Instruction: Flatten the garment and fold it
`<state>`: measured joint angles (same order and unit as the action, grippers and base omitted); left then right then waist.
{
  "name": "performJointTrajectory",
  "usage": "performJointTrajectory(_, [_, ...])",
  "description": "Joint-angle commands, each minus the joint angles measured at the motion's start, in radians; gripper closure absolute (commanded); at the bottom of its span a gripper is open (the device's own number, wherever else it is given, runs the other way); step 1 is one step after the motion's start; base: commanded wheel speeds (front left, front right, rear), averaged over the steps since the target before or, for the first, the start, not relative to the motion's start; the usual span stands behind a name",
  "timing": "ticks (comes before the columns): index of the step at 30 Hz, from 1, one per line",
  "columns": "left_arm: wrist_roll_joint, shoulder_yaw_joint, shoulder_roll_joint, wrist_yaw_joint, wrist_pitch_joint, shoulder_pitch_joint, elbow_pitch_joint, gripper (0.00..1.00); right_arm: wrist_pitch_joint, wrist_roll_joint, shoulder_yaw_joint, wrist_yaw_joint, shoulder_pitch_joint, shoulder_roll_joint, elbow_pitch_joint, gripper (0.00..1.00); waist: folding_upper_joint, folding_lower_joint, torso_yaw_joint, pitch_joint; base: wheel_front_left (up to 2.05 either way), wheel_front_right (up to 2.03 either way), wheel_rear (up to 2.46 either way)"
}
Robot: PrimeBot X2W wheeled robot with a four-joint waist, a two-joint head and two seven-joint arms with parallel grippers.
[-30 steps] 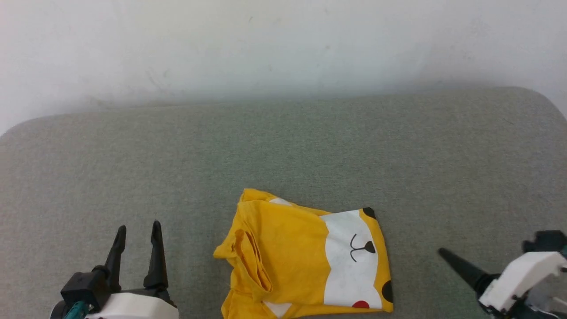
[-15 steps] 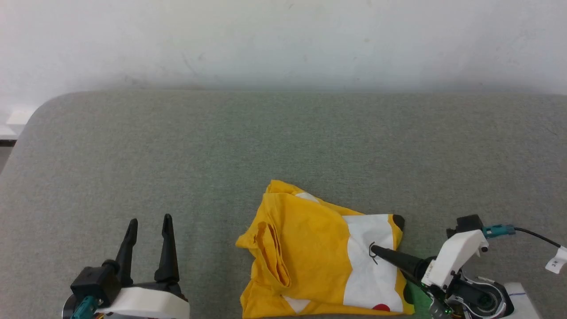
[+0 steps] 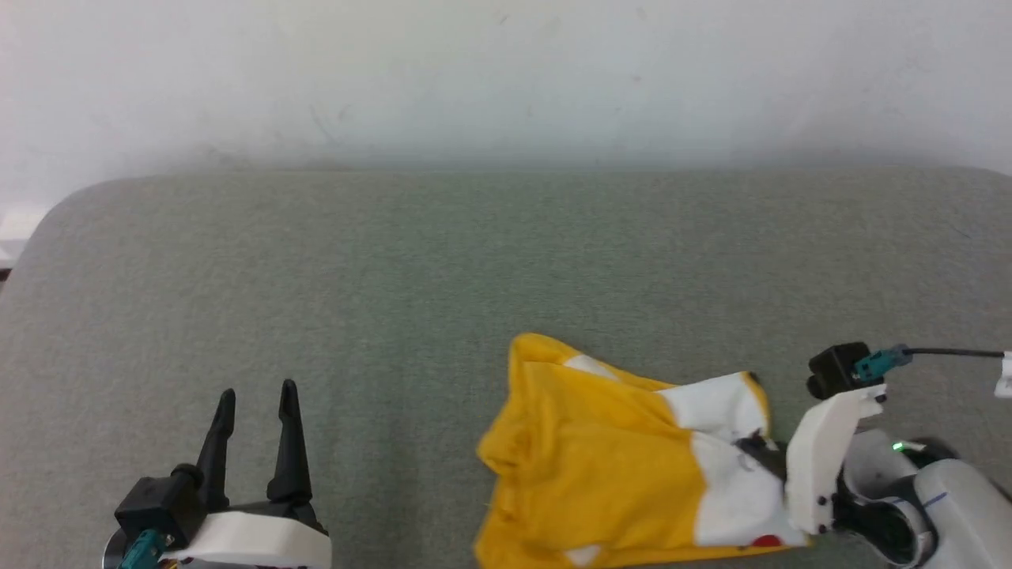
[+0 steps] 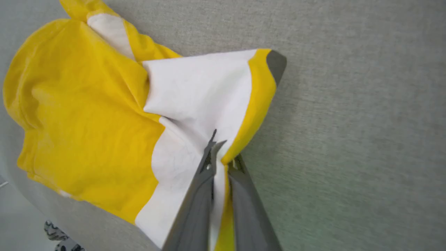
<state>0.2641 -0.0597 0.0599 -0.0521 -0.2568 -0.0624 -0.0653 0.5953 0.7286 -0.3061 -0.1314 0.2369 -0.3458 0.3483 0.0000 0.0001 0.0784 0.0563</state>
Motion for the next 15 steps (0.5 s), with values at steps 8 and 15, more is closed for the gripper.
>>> performJointTrajectory(8, [0.004,-0.009,-0.006,-0.016,-0.005,0.005,0.025,0.00,-0.011,-0.254,-0.010,0.001,0.043,-0.163,-0.013,1.00,0.0000,-0.0001,-0.167,0.033,0.00,0.00,0.00])
performJointTrajectory(15, [-0.024,0.004,-0.002,-0.026,-0.005,0.069,0.063,0.00,-0.082,-0.375,0.074,0.001,0.110,-0.249,0.051,1.00,0.0000,-0.0001,-0.289,0.163,0.00,0.00,0.00])
